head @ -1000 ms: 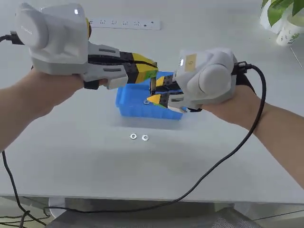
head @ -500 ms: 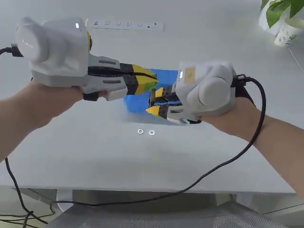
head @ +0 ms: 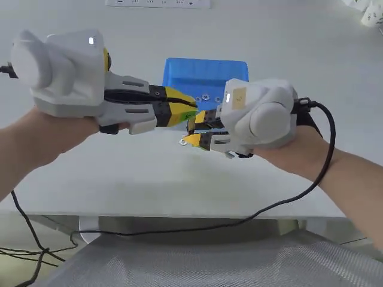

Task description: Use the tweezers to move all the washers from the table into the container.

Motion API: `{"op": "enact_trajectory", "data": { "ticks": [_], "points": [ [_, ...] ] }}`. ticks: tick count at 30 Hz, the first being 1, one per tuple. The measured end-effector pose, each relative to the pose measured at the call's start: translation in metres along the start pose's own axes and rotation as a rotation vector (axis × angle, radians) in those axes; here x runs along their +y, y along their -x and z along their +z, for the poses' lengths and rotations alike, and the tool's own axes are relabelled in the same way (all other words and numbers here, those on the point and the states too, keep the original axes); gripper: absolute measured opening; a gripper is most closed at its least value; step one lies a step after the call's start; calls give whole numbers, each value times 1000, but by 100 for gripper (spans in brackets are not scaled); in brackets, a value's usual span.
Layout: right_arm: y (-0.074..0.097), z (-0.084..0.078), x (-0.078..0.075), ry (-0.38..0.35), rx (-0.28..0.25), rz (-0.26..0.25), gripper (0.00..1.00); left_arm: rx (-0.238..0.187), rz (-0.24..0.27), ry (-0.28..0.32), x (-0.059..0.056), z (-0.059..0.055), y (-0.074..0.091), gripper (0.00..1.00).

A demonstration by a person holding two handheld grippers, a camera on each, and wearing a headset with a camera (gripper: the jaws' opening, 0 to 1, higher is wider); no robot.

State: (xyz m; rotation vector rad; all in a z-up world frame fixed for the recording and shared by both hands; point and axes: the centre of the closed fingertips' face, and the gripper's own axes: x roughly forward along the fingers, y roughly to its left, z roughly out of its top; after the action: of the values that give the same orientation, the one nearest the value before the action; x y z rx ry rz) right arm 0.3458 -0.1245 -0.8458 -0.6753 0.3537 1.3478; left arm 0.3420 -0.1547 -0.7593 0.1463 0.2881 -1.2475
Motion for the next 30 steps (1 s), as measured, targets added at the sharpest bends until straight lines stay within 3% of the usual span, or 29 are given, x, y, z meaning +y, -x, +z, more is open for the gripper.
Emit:
{"op": "enact_trajectory", "data": {
  "ticks": [5, 17, 30],
  "points": [
    [3, -5, 0, 0, 6, -4, 12, -9, -5, 11, -1, -4, -3, 4],
    [10, -10, -4, -4, 20, -15, 12, -17, -17, -5, -2, 2, -13, 4],
    [12, -14, -12, -15, 26, -24, 13, -20, -18, -10, 4, 5, -19, 4]
  ]
}}
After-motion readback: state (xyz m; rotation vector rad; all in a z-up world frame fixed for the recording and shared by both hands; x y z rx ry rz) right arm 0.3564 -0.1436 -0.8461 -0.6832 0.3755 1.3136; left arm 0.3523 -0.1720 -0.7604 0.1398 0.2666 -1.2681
